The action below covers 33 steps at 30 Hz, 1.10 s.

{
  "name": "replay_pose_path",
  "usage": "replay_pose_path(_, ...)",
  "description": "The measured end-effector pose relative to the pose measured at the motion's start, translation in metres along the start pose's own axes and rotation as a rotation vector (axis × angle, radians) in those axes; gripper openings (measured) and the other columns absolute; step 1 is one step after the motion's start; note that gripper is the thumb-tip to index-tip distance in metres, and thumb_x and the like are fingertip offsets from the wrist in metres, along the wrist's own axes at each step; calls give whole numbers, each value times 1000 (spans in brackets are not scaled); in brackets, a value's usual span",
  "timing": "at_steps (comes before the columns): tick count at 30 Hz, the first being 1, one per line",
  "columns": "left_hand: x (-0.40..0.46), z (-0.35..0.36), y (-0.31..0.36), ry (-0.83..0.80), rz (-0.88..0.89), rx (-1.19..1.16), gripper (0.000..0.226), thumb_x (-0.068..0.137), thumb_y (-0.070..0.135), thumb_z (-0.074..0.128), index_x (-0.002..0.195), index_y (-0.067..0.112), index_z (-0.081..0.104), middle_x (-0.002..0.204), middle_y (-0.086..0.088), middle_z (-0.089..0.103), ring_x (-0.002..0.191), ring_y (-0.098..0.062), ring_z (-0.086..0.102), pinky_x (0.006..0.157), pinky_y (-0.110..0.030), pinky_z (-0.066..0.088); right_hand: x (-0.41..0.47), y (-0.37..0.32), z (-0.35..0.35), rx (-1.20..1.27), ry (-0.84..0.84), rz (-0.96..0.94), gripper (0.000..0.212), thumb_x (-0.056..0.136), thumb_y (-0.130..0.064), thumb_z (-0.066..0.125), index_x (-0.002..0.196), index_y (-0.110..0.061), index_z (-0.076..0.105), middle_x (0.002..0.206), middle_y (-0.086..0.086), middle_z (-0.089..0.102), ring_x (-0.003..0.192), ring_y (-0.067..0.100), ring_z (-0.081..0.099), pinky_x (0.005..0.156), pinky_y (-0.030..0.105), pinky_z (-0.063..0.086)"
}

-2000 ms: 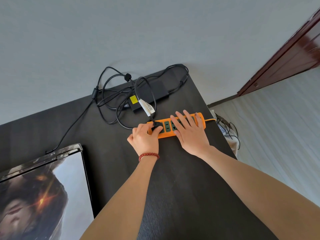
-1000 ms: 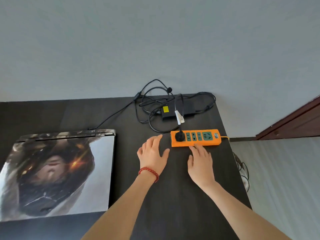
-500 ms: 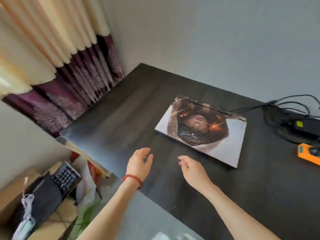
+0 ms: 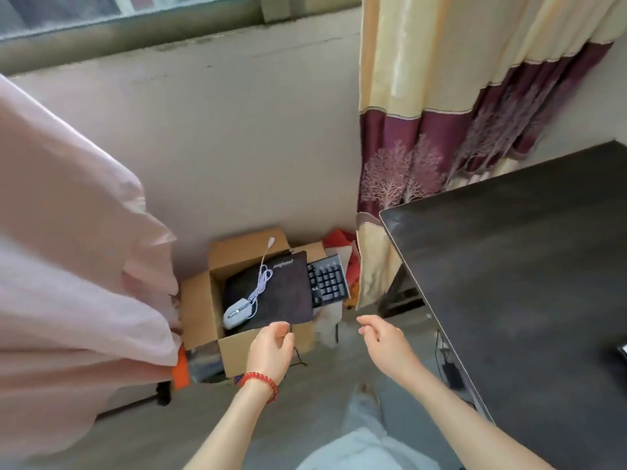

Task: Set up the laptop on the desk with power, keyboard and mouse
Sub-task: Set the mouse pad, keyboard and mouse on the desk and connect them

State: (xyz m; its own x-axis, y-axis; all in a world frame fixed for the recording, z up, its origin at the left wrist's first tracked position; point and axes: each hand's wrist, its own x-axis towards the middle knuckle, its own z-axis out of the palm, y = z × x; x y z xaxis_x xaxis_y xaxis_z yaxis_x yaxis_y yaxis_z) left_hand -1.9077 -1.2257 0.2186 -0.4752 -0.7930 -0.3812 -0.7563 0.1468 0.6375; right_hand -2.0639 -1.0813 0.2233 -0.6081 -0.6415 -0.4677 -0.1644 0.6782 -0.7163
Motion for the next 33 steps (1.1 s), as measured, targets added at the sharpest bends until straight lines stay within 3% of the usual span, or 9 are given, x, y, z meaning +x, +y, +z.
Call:
replay_pose_path(5,71,6,-34,10,-192,-7,38,88,19,54,125,12,50,130,-11,53,116,-26,52,98,-33,40,91,-15,24,-149,-42,-1,34,96,-16,37,127,-14,50,131,5,55,120,22,50,101,33,40)
replay_pose_path(11,185,36,-99,-46,-362,135,51,88,20,54,135,7,38,138,-16,43,127,-33,39,107,-40,33,215,-10,72,-526,-104,-92,40,95,-18,38,135,-14,42,135,5,49,126,23,42,102,39,39)
replay_pose_path(15,230,53,-138,-51,-355,309,63,90,26,51,142,9,21,148,-10,28,134,-30,25,106,-44,32,255,-1,103,-700,-131,-299,41,96,-21,38,136,-15,38,136,2,47,128,19,38,104,33,31)
replay_pose_path(18,268,66,-171,-82,-351,411,70,91,36,47,146,16,9,155,-2,12,142,-28,9,110,-48,25,281,5,133,-729,-138,-354,43,94,-19,40,137,-13,39,137,5,44,129,21,36,109,35,27)
replay_pose_path(21,297,81,-193,-94,-278,481,65,91,40,47,144,16,18,153,-3,20,142,-25,10,112,-50,13,294,11,154,-717,-86,-372,43,90,-12,48,132,-9,45,133,11,48,128,26,40,112,44,26)
replay_pose_path(24,313,88,-203,0,-139,531,39,91,30,50,123,9,47,125,-15,51,118,-32,42,107,-48,23,298,15,161,-702,-56,-368,42,87,-7,51,129,-6,49,129,13,51,125,28,43,112,47,26)
replay_pose_path(27,319,87,-197,-20,-66,502,22,95,23,42,103,4,51,104,-19,55,89,-37,52,78,-47,42,300,17,155,-688,-35,-375,41,85,-4,52,126,-4,51,126,15,54,123,31,47,112,48,27)
replay_pose_path(29,312,83,-181,-21,-29,444,19,96,21,39,102,6,48,100,-18,52,76,-38,53,60,-44,40,299,18,146,-681,-21,-345,40,85,-2,52,126,-3,52,126,15,54,124,31,46,113,49,25)
replay_pose_path(33,288,83,-121,-4,158,379,9,89,6,44,97,7,49,81,-16,57,59,-39,51,48,-38,28,295,14,118,-682,36,-275,41,85,-1,52,125,-1,52,128,17,52,125,33,44,111,52,28)
